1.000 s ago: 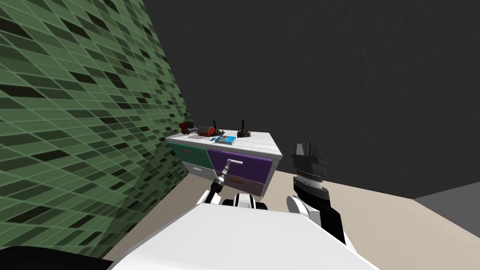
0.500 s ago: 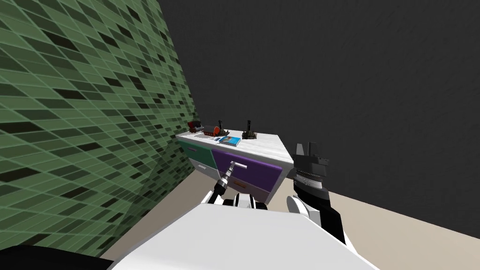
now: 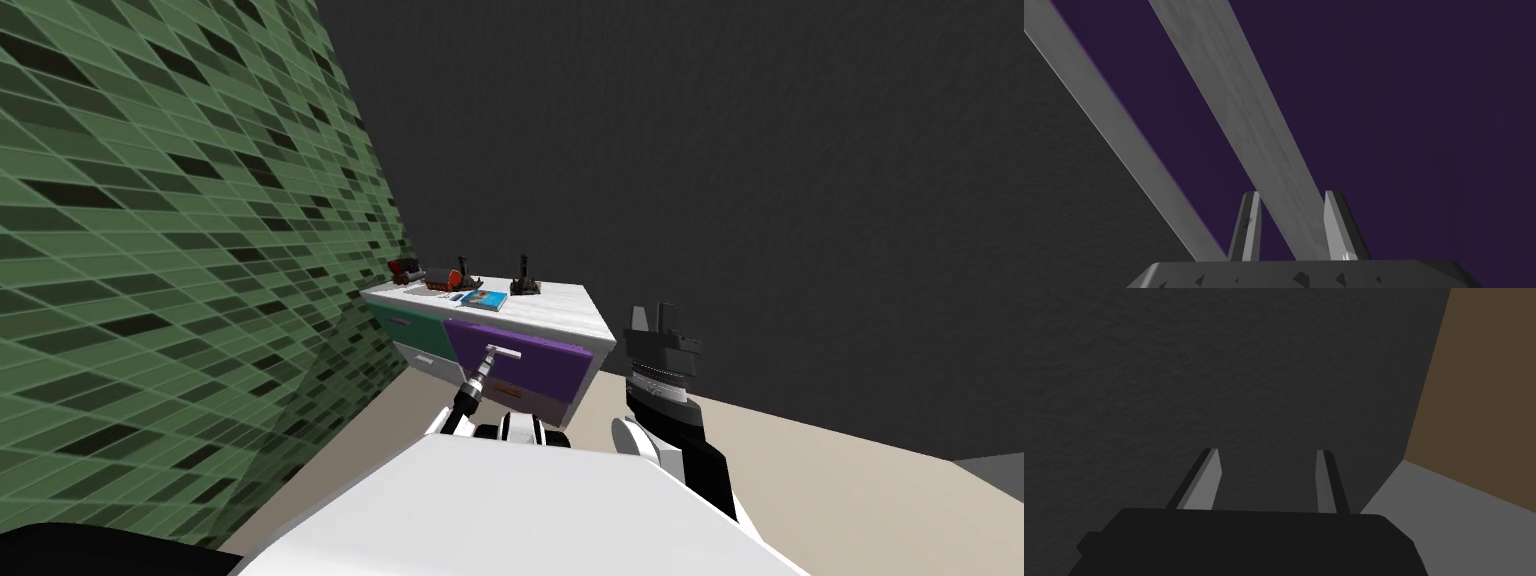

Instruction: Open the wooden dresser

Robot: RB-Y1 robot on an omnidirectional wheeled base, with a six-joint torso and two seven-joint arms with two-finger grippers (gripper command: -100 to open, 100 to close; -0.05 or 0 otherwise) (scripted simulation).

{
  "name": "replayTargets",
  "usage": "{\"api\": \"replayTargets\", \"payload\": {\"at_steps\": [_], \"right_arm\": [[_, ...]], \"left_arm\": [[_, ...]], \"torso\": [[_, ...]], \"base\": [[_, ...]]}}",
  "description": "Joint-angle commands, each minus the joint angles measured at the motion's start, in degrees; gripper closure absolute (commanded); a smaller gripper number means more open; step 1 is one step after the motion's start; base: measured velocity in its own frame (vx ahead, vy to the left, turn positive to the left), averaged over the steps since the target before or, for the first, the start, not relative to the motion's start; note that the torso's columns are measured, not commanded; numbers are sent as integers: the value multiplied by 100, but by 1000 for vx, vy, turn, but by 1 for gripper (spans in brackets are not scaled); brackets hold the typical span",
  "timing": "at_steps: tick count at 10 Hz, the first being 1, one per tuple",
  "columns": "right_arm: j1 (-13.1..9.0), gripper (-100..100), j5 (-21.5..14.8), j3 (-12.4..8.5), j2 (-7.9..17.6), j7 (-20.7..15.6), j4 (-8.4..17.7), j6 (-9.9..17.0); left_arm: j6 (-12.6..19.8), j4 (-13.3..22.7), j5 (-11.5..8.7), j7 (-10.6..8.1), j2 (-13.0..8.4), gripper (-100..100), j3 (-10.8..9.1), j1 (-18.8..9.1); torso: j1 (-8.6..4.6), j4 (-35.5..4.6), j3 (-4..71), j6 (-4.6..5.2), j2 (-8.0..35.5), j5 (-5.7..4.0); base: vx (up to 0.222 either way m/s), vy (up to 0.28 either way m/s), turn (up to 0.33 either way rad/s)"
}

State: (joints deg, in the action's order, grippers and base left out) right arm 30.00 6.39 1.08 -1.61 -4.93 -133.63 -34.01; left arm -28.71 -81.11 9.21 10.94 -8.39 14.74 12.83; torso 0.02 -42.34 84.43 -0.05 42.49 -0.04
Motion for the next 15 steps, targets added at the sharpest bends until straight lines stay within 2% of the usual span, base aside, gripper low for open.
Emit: {"api": "replayTargets", "payload": {"at_steps": [1,5,6,9,10,15], "right_arm": [[0,0,0,0,0,0,0,0],[1,0,0,0,0,0,0,0],[1,0,0,0,0,0,0,0],[1,0,0,-1,0,0,0,0],[1,0,0,0,0,0,0,0],[0,0,0,-1,0,0,0,0]], "left_arm": [[-54,192,42,-14,101,100,-343,-81],[-131,393,87,-85,210,100,-850,-151],[-113,323,75,-83,191,100,-764,-134],[140,75,80,-142,120,100,-772,-66],[77,120,81,-134,144,100,-756,-87],[128,-146,104,-174,65,100,-677,145]], "torso": [[-6,7,11,5,-20,0],[-3,10,17,5,-29,2],[-2,15,16,5,-28,5],[12,2,-8,-12,16,4],[6,-1,-2,-14,6,1],[11,-4,-4,-10,9,1]], "base": [[-91,4,-202],[-79,-2,-198],[-37,-2,-29],[-156,4,32],[-73,-9,7],[-184,20,27]]}}
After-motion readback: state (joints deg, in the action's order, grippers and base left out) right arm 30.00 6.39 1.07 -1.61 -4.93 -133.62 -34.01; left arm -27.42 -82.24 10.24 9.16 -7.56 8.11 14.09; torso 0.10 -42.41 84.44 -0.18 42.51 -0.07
